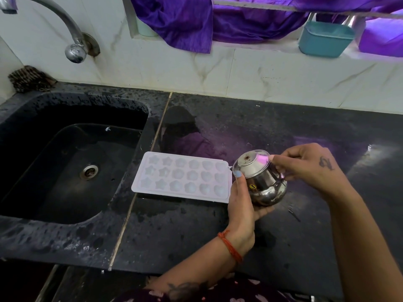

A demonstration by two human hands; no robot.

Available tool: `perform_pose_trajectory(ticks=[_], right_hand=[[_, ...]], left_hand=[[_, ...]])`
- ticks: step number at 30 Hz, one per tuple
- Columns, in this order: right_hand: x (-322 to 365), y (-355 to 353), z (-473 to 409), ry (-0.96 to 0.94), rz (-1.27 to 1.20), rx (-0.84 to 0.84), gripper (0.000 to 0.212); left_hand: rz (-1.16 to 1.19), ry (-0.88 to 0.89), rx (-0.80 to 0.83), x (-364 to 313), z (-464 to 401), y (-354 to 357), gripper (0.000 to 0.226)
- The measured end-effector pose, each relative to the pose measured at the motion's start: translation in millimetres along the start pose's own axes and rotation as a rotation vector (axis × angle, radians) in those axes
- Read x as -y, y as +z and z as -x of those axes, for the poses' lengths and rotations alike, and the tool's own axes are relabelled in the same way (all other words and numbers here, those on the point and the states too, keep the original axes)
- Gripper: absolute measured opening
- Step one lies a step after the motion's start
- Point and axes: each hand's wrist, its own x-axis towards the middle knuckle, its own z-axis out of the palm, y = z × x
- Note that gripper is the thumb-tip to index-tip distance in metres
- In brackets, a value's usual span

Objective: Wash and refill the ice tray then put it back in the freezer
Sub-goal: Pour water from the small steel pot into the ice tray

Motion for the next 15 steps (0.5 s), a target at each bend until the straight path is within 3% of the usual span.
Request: perform_pose_trajectory(ticks=[5, 15], right_hand=[[-5, 3, 0, 0.030, -0.124, -0.009, 0.020], [14, 24, -1, -0.016, -0.165, 0.042, 0.021]], left_hand=[[-0.034, 0.055, -0.006, -1, 1, -2, 0.053], [-0.029, 0.131, -0.088, -15, 5, -22, 0.045]])
